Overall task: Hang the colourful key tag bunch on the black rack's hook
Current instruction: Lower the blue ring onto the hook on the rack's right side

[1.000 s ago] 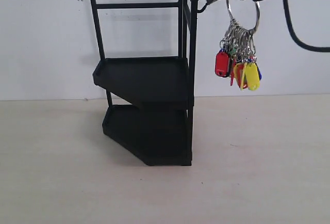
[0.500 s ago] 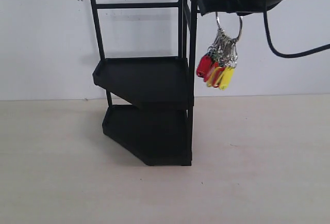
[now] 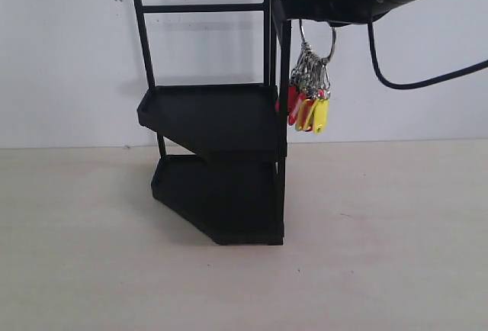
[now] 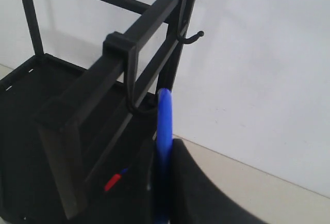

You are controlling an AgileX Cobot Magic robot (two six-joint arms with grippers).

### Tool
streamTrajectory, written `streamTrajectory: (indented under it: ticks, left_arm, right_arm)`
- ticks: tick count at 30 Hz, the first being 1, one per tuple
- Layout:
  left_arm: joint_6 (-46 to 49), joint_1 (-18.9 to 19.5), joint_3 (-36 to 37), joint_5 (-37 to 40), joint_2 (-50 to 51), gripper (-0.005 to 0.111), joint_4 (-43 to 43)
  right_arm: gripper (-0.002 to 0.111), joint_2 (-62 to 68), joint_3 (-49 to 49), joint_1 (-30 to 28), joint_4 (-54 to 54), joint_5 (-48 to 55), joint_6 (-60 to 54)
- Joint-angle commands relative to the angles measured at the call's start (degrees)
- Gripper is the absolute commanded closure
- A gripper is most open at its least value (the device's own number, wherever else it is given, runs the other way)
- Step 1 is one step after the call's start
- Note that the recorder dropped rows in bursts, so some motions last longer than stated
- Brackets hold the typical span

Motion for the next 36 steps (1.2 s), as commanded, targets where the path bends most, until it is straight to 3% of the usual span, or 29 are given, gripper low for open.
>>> streamTrajectory:
  ticks: [1, 30, 33, 36]
  left_arm:
    - [0.2, 0.0, -0.1, -0.5, -0.1, 0.102, 0.3]
    - [0.2, 0.0, -0.1, -0.5, -0.1, 0.102, 0.3]
    - [0.2, 0.0, -0.1, -0.5, -0.1, 0.102, 0.3]
    - [0.2, 0.0, -0.1, -0.5, -0.1, 0.102, 0.3]
  right_arm:
    - [0.108, -0.3, -0.1, -0.2, 1.5, -2.0, -0.4]
    - [0.108, 1.3, -0.1, -0.2, 5.7, -0.3, -0.9]
    - [0.097, 1.3, -0.1, -0.2, 6.0, -0.5, -0.9]
    - [0.070, 1.3, -0.1, -0.2, 6.8, -1.2, -1.2]
